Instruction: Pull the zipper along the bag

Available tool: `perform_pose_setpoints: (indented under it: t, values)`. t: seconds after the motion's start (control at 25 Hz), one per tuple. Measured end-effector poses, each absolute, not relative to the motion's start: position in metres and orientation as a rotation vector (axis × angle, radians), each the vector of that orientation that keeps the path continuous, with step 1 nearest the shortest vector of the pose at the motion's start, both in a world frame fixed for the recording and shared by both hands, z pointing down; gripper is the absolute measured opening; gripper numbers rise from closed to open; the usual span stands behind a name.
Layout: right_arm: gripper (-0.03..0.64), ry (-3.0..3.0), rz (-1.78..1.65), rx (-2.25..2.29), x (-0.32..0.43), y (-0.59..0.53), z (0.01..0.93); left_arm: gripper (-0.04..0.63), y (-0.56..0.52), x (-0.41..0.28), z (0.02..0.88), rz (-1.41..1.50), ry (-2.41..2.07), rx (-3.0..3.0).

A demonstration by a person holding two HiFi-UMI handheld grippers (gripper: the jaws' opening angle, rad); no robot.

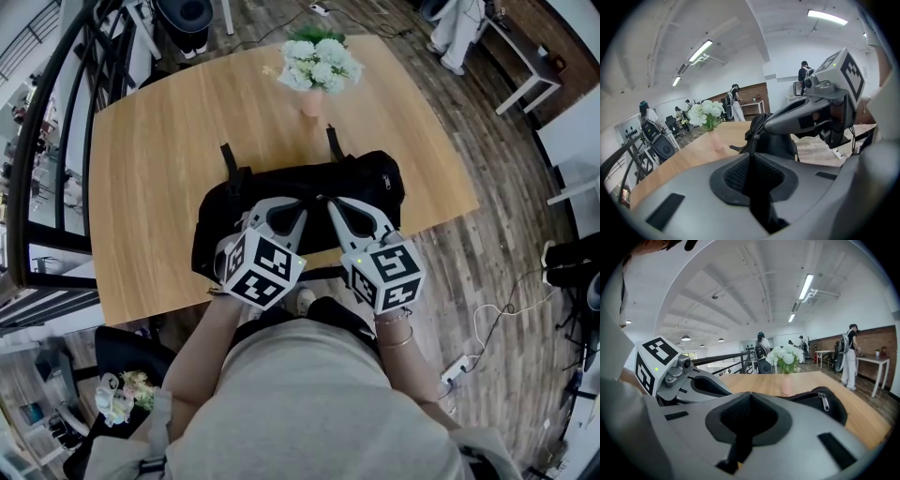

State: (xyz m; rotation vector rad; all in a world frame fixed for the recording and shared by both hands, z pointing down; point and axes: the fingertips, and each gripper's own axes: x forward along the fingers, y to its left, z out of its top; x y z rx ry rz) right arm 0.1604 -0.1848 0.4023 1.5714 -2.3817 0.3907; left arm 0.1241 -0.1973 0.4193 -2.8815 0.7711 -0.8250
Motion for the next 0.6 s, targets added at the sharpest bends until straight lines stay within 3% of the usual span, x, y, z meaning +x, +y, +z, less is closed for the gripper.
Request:
perform_pose_setpoints:
  t: [0.6]
  values:
    - [0.015, -2.323, 0.344, 1.676, 0.197, -0.188, 0.396, 0.043, -0.199, 0.113, 0.404, -0.753, 0.84, -2.896]
